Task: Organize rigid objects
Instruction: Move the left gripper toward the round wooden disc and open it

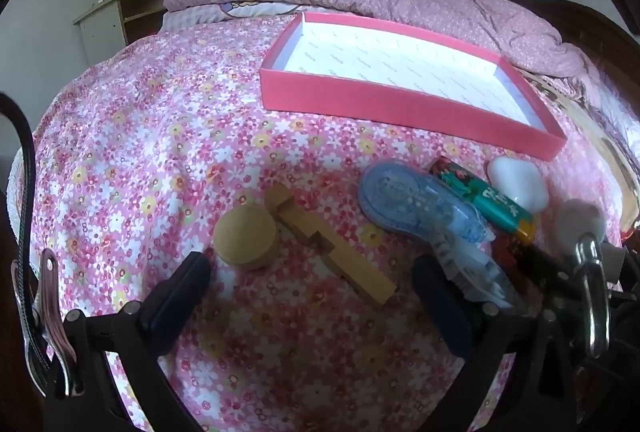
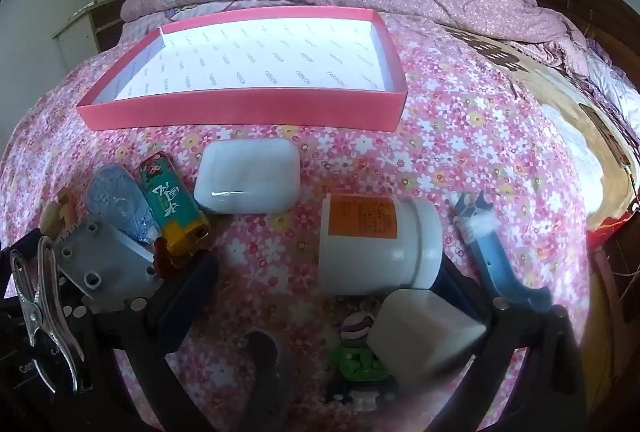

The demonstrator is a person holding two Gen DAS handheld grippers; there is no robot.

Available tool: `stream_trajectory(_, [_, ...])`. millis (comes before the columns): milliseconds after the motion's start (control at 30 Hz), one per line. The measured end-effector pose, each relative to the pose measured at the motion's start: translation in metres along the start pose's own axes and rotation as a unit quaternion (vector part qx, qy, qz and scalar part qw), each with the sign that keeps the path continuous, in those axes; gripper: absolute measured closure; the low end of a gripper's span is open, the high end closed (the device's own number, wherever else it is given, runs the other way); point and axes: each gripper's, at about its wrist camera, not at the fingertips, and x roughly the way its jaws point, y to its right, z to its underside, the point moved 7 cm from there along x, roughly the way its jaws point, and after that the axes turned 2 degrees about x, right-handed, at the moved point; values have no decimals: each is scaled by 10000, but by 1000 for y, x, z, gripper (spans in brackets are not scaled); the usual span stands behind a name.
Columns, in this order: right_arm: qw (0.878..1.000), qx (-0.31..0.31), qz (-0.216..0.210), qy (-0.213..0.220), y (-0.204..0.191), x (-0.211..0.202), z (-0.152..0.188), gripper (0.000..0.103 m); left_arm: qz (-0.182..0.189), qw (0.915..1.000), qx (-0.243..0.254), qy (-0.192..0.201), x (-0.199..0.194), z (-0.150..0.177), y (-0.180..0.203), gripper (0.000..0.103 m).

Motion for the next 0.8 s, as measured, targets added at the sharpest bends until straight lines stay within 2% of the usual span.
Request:
stream_trajectory(300, [9999, -63, 53, -86, -2, -2, 3, 0, -29, 10000, 14, -68, 4, -3, -1, 0])
stream_trajectory(567, [10000, -59, -7, -18, -2, -3, 4, 0, -39, 9999, 19, 121, 4, 1, -2, 0])
stream_trajectory(800, [9991, -287, -287, -127, -2, -3, 5, 0, 38, 9999, 113, -1, 3, 6, -1, 0])
